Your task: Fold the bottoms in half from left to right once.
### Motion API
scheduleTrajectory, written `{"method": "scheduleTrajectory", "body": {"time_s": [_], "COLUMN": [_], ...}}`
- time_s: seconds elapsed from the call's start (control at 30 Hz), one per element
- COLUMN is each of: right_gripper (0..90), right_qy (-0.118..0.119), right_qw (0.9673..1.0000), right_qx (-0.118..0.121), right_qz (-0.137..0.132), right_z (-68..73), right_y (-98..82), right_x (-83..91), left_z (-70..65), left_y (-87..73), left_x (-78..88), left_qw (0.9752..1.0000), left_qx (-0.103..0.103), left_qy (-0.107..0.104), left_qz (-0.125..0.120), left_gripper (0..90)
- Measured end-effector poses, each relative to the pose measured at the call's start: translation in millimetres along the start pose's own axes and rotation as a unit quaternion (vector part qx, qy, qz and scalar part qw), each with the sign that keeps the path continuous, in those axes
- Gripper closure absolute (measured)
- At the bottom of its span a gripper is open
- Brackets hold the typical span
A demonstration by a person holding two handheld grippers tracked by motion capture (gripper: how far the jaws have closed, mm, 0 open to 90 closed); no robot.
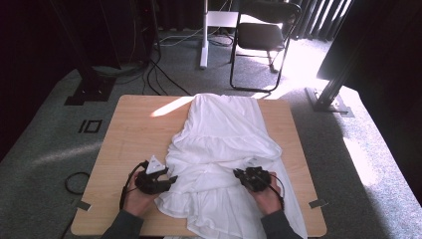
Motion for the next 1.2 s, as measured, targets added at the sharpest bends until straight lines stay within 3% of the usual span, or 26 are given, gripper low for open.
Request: {"method": "scheduleTrajectory", "body": {"time_s": [0.03, 0.13, 0.2, 0.3, 0.4, 0.43, 0.5, 0.53, 0.67, 0.73, 0.87, 0.97, 1.07, 1.13, 1.2], "right_gripper": [86.7, 86.6, 86.6, 86.6, 86.7, 86.7, 86.7, 86.8, 87.4, 87.5, 87.5, 87.5, 82.9, 57.4, 43.5], "right_qy": [-0.004, -0.021, -0.037, -0.044, -0.057, -0.058, -0.057, -0.055, -0.053, -0.047, -0.046, -0.059, -0.05, -0.044, -0.042], "right_qw": [1.0, 0.9994, 0.9985, 0.9975, 0.9963, 0.9959, 0.9951, 0.9948, 0.9946, 0.995, 0.996, 0.9955, 0.9942, 0.9928, 0.9939], "right_qx": [0.001, -0.009, -0.018, -0.035, -0.047, -0.052, -0.058, -0.06, -0.059, -0.059, -0.064, -0.074, -0.092, -0.109, -0.102], "right_qz": [-0.007, -0.028, -0.037, -0.042, -0.045, -0.047, -0.057, -0.061, -0.067, -0.065, -0.042, -0.01, 0.024, 0.021, 0.003], "right_z": [-2.3, -13.3, -22.3, -34.1, -40.1, -40.9, -40.8, -40.3, -39.9, -41.4, -47.9, -55.9, -65.0, -68.6, -67.8], "right_y": [-5.7, -23.9, -36.4, -53.6, -69.4, -74.7, -85.6, -90.9, -109.7, -118.1, -133.9, -149.3, -162.0, -163.0, -156.4], "right_x": [12.0, 48.0, 69.5, 94.2, 114.4, 120.8, 134.2, 141.0, 165.4, 174.1, 174.6, 164.5, 152.8, 148.7, 150.9], "left_z": [-6.1, -19.7, -24.0, -26.6, -24.4, -24.8, -27.7, -29.0, -38.0, -43.6, -47.4, -41.9, -30.6, -22.4, -14.7], "left_y": [-7.8, -23.6, -29.1, -34.5, -37.5, -38.1, -37.0, -35.7, -29.9, -28.0, -27.8, -28.8, -28.8, -25.7, -21.7], "left_x": [1.5, 4.8, 6.9, 7.8, 2.9, 1.8, 4.5, 7.8, 25.7, 36.4, 49.0, 53.1, 52.2, 48.8, 43.5], "left_qw": [0.9998, 0.9994, 0.9995, 0.9994, 0.9992, 0.9989, 0.9985, 0.998, 0.9951, 0.9922, 0.9873, 0.9892, 0.9924, 0.9947, 0.9961], "left_qx": [0.002, -0.008, -0.014, -0.02, -0.019, -0.019, -0.023, -0.025, -0.034, -0.036, -0.032, -0.02, 0.001, 0.002, 0.009], "left_qy": [-0.021, -0.034, -0.027, -0.029, -0.02, -0.024, -0.044, -0.055, -0.093, -0.117, -0.149, -0.133, -0.106, -0.078, -0.059], "left_qz": [-0.001, 0.001, 0.003, 0.005, 0.028, 0.035, 0.024, 0.016, -0.003, -0.021, -0.046, -0.058, -0.064, -0.066, -0.065], "left_gripper": [49.5, 44.7, 42.3, 40.7, 53.9, 63.6, 84.0, 88.7, 89.6, 89.5, 84.4, 63.6, 52.1, 49.4, 46.0]}}
Point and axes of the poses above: each handheld gripper's, and its own axes: x roughly backward along the jaws, y roughly out of its top, z roughly to its left, the point moved 3 cm from there along -x, roughly forward along the jaws, and after that the axes turned 7 degrees about -x, right-handed, at the moved point
